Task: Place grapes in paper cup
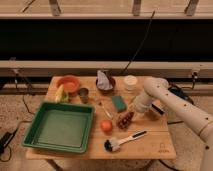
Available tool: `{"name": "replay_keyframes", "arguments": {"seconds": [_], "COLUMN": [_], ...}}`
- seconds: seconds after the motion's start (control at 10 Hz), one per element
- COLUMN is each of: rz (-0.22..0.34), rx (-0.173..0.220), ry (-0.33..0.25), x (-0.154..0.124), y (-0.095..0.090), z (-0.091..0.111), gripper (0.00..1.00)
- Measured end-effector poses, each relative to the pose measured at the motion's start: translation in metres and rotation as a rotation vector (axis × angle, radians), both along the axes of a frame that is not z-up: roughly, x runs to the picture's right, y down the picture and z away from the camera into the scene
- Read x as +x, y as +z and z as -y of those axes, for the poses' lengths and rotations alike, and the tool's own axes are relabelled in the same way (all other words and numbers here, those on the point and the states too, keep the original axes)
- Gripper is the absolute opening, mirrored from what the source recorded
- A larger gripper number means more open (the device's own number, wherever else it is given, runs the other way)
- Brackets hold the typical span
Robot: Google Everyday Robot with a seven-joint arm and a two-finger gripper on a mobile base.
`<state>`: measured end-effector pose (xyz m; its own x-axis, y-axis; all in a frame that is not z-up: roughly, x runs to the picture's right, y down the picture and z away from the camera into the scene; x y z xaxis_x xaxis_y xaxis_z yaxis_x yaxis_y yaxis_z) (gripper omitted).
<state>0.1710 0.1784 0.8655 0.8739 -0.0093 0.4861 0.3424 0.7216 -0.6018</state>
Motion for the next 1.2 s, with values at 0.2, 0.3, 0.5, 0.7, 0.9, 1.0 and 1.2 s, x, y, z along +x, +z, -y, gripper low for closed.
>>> {"name": "replay_keyframes", "arguments": {"seconds": [0.2, 0.3, 0.5, 0.7, 0.9, 1.0, 1.2], "rz": [0.001, 0.0, -0.009, -0.029, -0.055, -0.075, -0.098], "rx": [-0.003, 0.003, 0.028, 0.072, 0.11, 0.143, 0.182], "ry": [-0.001, -0.001, -0.003, -0.006, -0.013, -0.016, -0.013], "x": [-0.001, -0.001, 0.002, 0.006, 0.013, 0.019, 0.029], "y": [0.0, -0.002, -0.019, -0.037, -0.048, -0.055, -0.059], "z": [-0.002, -0.001, 0.011, 0.033, 0.056, 0.077, 0.104], "gripper": [0.01, 0.0, 0.0, 0.0, 0.0, 0.0, 0.0]}}
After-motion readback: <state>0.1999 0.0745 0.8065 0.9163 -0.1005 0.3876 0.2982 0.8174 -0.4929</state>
